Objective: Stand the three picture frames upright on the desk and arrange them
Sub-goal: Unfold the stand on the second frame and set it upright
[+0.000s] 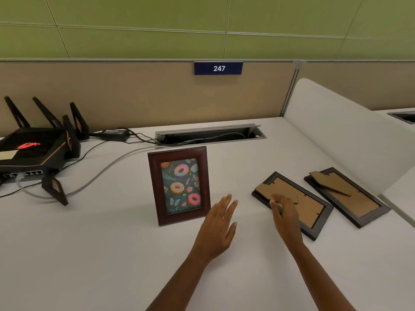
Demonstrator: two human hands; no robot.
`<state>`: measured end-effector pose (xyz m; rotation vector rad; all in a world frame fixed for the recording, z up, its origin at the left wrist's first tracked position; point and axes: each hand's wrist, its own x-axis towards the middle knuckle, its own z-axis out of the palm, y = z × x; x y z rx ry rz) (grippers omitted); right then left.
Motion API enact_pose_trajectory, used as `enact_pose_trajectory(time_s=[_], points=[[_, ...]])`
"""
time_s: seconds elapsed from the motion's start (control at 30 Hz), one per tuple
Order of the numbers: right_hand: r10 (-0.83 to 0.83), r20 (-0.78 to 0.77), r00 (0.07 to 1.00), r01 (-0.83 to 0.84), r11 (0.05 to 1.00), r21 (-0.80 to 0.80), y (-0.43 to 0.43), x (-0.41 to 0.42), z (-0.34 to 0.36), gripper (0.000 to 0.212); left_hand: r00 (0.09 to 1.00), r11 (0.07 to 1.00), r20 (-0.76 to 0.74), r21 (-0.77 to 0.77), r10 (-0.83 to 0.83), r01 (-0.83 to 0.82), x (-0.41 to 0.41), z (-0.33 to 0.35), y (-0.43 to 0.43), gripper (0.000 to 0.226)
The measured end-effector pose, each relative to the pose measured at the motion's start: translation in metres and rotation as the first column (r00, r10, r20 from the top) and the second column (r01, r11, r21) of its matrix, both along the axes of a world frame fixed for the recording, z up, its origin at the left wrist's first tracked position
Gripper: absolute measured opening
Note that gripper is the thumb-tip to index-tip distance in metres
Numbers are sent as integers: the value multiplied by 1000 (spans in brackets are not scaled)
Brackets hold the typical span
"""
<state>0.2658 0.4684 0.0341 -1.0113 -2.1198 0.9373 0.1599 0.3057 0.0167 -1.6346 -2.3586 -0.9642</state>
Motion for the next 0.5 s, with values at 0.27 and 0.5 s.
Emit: enact_pose_trajectory(time_s=[0.27, 0.5], points=[[-73, 254, 965, 55, 995, 78, 61, 42, 10, 31, 999, 969, 5, -243, -48, 48, 38, -5, 57, 85], [-24, 414, 910, 39, 999, -27, 100, 58, 19, 34, 983, 926, 183, -371, 2, 68, 71, 0, 93, 115]])
